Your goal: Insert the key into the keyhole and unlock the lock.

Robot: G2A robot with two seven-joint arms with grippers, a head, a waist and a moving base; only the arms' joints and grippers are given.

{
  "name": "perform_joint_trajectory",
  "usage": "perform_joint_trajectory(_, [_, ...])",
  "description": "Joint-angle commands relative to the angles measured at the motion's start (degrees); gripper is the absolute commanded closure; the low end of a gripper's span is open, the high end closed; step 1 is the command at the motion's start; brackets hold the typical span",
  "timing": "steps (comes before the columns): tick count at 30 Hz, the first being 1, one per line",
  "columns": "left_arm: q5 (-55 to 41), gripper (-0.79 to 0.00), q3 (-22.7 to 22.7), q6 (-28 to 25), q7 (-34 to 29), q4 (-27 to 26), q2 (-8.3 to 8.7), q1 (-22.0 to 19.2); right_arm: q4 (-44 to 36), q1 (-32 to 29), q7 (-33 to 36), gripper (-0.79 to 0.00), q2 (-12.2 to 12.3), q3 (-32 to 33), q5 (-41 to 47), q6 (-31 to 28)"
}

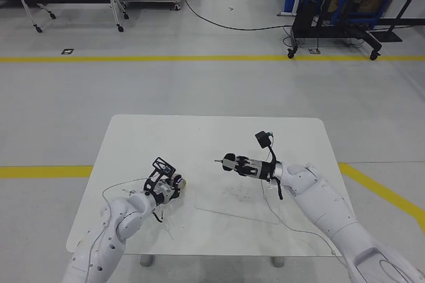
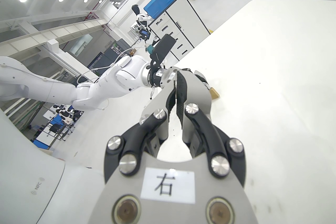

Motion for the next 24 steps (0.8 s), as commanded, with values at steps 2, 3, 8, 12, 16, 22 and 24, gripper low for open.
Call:
perform_joint_trajectory(2, [-2.3,0.000,-0.5,-1.3,0.1,0.2,0.04,-0.1,0.0,0.0,0.0,0.000,0.0,0.0,0.0,0.0])
perform_joint_trajectory(3, [-3.8,0.000,-0.7,-2.3,0.1,0.2,0.06,-0.1,0.0,0.0,0.0,0.000,0.0,0.0,0.0,0.0])
perform_joint_trajectory(8, [-18.9,0.000,-2.9,-11.5,0.2,0.0,0.28,0.6,0.0,0.0,0.0,0.000,0.0,0.0,0.0,0.0])
perform_joint_trajectory(12, [-26.9,0.000,-5.5,-14.9,-1.3,0.4,0.78,1.0,0.0,0.0,0.0,0.000,0.0,0.0,0.0,0.0])
perform_joint_trajectory(16, [-30.3,0.000,-6.4,-16.1,-2.4,0.7,1.08,1.0,0.0,0.0,0.0,0.000,0.0,0.0,0.0,0.0])
perform_joint_trajectory(22, [-28.7,0.000,-5.5,-16.2,-3.7,0.0,1.28,0.9,0.0,0.0,0.0,0.000,0.0,0.0,0.0,0.0])
perform_joint_trajectory(24, [-27.5,0.000,-5.2,-16.0,-3.3,-0.2,1.31,0.9,0.0,0.0,0.0,0.000,0.0,0.0,0.0,0.0])
